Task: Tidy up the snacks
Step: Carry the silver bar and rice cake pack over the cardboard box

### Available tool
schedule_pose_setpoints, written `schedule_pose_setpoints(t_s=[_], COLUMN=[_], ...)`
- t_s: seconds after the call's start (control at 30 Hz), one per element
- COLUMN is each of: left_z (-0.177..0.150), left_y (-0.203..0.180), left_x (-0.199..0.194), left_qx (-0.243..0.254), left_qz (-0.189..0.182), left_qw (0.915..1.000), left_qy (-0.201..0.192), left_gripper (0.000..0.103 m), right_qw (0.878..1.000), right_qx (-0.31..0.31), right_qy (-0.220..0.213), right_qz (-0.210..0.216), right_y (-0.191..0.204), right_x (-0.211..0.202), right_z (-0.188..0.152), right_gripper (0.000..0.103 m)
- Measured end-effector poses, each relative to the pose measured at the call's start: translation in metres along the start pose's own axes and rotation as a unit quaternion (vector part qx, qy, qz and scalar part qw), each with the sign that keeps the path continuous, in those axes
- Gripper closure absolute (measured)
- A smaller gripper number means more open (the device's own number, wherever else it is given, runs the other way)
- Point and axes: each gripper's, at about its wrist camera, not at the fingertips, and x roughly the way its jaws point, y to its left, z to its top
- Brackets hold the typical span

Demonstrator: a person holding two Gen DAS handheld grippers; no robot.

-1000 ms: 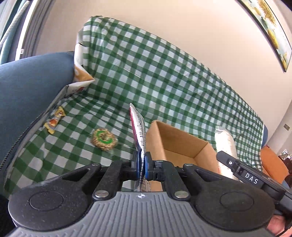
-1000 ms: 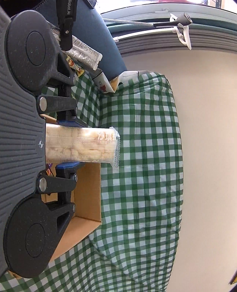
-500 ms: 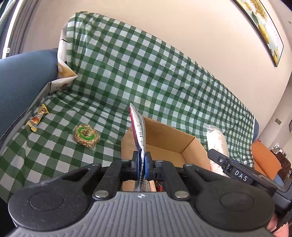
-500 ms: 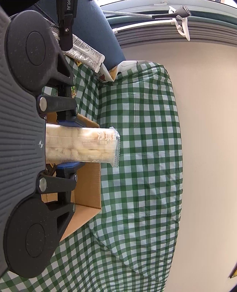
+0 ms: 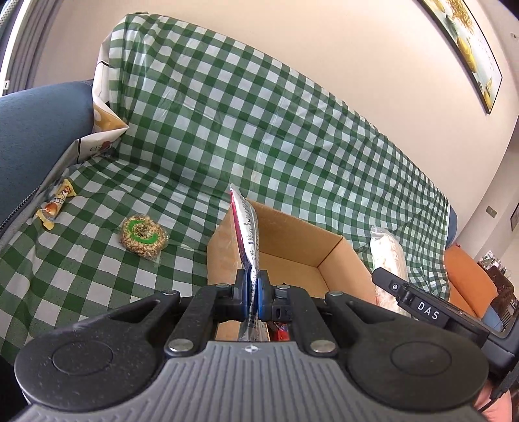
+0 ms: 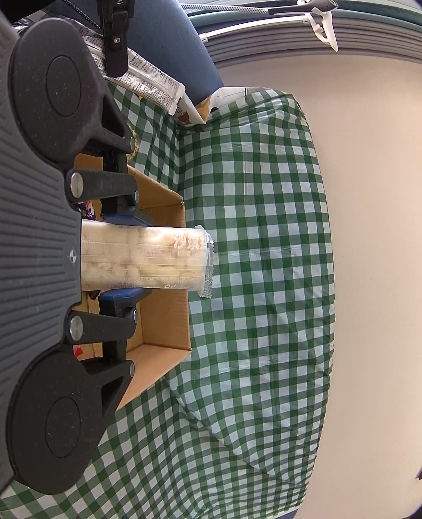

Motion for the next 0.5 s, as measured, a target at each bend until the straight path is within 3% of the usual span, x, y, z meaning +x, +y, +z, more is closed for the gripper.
schedule_pose_setpoints(t_s=[0.37, 0.5], left_z=[-0.005, -0.006], left_y=[-0.008, -0.013], left_x=[0.006, 0.006], left_qx=[0.016, 0.025], left_qz=[-0.008, -0.031], left_qw=[0.9998, 0.9992], left_qy=[0.006, 0.003], left_gripper=[0.098, 0.098], right_qw=[1.0, 1.0], right_qx=[0.016, 0.025], right_qy=[-0.002, -0.003], right_qz=[-0.012, -0.016], right_y=[-0.011, -0.016], right_x=[-0.003, -0.004], right_z=[0.001, 0.002], right_gripper=[0.065, 0.065])
